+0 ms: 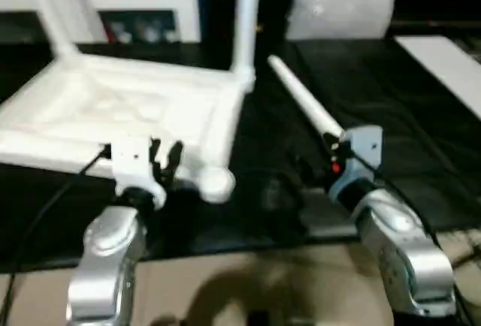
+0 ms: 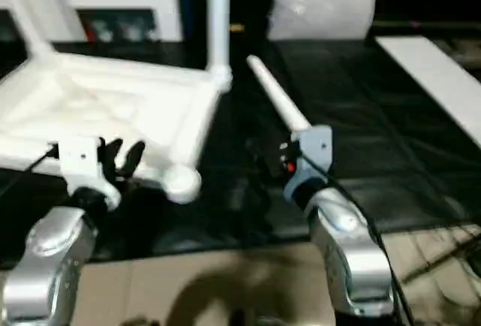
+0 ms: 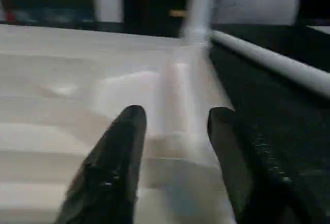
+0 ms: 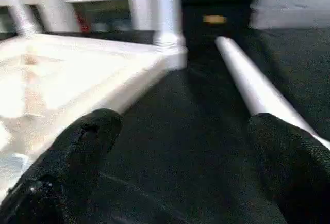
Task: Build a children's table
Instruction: Move to table
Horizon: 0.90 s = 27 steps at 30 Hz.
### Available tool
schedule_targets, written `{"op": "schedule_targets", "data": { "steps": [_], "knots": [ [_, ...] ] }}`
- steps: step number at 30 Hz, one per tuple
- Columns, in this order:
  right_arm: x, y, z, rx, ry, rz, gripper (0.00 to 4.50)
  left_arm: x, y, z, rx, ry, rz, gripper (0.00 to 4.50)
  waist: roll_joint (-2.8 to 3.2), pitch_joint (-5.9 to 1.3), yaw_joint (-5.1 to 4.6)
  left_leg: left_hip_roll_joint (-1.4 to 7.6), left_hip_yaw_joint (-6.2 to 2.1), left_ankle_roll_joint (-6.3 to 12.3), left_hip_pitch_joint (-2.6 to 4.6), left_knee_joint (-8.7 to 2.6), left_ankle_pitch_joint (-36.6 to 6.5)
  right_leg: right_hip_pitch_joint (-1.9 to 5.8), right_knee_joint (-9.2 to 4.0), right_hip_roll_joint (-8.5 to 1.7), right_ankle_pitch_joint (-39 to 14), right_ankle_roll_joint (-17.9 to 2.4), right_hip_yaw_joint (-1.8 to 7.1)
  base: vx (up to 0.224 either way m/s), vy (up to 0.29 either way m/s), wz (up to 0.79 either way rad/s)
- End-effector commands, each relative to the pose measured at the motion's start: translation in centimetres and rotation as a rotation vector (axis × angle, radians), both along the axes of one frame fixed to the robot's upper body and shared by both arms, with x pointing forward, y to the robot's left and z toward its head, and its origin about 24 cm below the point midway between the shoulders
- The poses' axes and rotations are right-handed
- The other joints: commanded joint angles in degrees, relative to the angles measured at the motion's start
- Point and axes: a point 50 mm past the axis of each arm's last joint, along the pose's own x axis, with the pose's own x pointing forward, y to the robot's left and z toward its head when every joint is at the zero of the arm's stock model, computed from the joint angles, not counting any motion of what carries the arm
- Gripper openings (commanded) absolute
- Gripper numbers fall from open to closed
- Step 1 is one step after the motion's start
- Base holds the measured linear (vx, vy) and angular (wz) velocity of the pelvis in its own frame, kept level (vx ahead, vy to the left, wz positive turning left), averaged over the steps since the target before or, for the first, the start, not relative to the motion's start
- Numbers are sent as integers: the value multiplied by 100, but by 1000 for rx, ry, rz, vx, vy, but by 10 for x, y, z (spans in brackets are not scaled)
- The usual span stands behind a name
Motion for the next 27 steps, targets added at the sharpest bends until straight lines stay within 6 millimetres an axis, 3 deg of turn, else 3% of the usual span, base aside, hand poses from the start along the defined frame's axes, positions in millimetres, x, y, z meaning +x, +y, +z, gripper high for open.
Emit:
{"op": "schedule_targets", "data": {
  "steps": [1,2,3,4,5,6,7,8,9,10,11,12,13,15,17,19,20,22,23,24,25,26,27],
  "knots": [
    [-2,-1,4,6,-15,-5,450,-3,3,1,22,-4,35,269,189,-462,-28,108,-247,535,-169,-721,-217,669,-1257,-615,-2947,1222,496,-26,-143,4],
    [-2,-1,4,6,-15,-5,450,-3,3,1,22,-4,35,274,434,-525,-11,975,-842,677,166,-1159,496,462,-948,-480,-2116,1360,129,-25,-141,0],
    [-2,-1,4,-7,-16,-5,450,-4,5,-1,27,6,68,278,424,-549,-159,2359,-1526,1279,365,-1690,1396,-60,506,-599,-1980,1407,68,-13,-161,-5],
    [-2,-1,4,-7,-16,-5,450,-4,5,-1,27,6,68,278,317,-547,-161,2245,-1434,1459,480,-1529,1703,-453,934,-679,-1923,1223,253,-13,-161,-5],
    [-2,-2,4,-16,-14,-7,450,-4,7,-2,29,13,92,301,318,-461,-99,1596,-937,1927,307,-1370,2241,-669,1105,-718,-954,591,528,-37,-153,4],
    [-3,-2,4,-45,-11,-5,450,-5,9,-1,48,10,104,312,249,-450,-112,1257,-728,2135,161,-1288,2127,-487,832,-716,-513,441,639,-54,-159,5],
    [-3,-1,1,-64,6,2,450,-6,13,1,85,-7,118,312,-100,-608,-47,145,-308,1562,-122,-812,995,129,-202,-681,-112,731,971,-54,-159,5],
    [-3,0,0,-59,18,-5,450,-6,14,1,95,-6,123,317,61,-492,-9,108,-399,1112,-437,-679,625,458,-485,-1387,-852,796,1142,-106,-239,-15],
    [-3,0,-1,-55,25,-12,450,-7,14,1,100,-4,125,328,-29,-500,234,325,-480,-60,-205,-779,356,256,-690,-1395,-2453,1296,1156,-121,-241,-18],
    [-3,1,-1,-55,11,3,450,-7,14,1,97,-7,125,343,-165,-517,169,286,-462,-299,-271,-922,328,378,-619,-1150,-2812,1521,1063,-121,-241,-18],
    [-4,2,-4,-93,17,19,450,-8,14,1,88,-1,133,354,-117,-508,215,258,-398,-552,-224,-1089,303,360,-642,-928,-2960,1645,972,-73,-173,3],
    [-4,2,-5,-112,21,27,450,-8,15,0,84,1,137,359,-114,-490,205,252,-372,-574,-201,-1131,187,313,-656,-869,-2987,1648,950,-72,-124,11],
    [-5,4,-7,-92,28,35,450,-9,15,0,90,0,136,360,-27,-464,197,294,-333,-692,-197,-1251,-62,295,-680,-767,-3115,1306,878,-72,-124,11],
    [-5,5,-6,-77,26,37,450,-10,15,1,90,-3,135,381,28,-429,162,360,-324,-836,-207,-1362,-422,300,-698,-669,-3197,932,782,-76,-61,1],
    [-5,10,-2,-17,14,77,450,-10,15,4,68,-19,143,405,76,-400,120,424,-328,-925,-119,-1426,-947,257,-737,-615,-3252,638,695,-74,-23,1],
    [-7,18,3,2,-14,134,450,-10,15,6,65,-31,140,412,93,-390,65,507,-385,-966,-119,-1534,-1304,329,-720,-600,-2884,399,643,-57,28,-1],
    [-7,20,3,-9,-21,155,450,-10,15,6,67,-33,139,439,98,-391,55,519,-392,-960,-118,-1550,-1350,344,-718,-601,-2761,354,641,0,0,0],
    [-6,20,1,-49,-24,142,450,-10,15,7,66,-33,137,447,113,-324,20,536,-402,-991,57,-1579,-2129,289,-794,-603,-3241,331,586,0,0,0],
    [-3,17,-1,-72,-19,99,450,-10,16,7,65,-35,140,449,94,-303,-34,493,-415,-994,160,-1566,-2624,304,-901,-596,-3848,492,480,0,0,0],
    [-2,17,-2,-74,-13,83,450,-10,16,8,65,-36,142,450,141,-269,-53,508,-448,-1008,253,-1590,-2965,286,-948,-566,-4036,545,384,0,0,0],
    [-1,18,-3,-70,-7,103,450,-9,16,8,63,-36,145,450,291,-183,-168,681,-538,-897,443,-1852,-4126,478,-942,-388,-3526,603,-79,0,0,0],
    [-1,19,-2,-69,-13,117,450,-9,16,9,63,-38,145,450,364,-134,-111,895,-546,-853,193,-2240,-4655,787,-282,-401,-2659,487,-88,-63,31,-9],
    [-1,20,-2,-73,-18,128,450,-10,16,9,61,-39,144,450,373,-143,194,1038,-410,-665,13,-2486,-5010,1023,526,-437,-1387,466,51,0,0,0]
  ]
}}
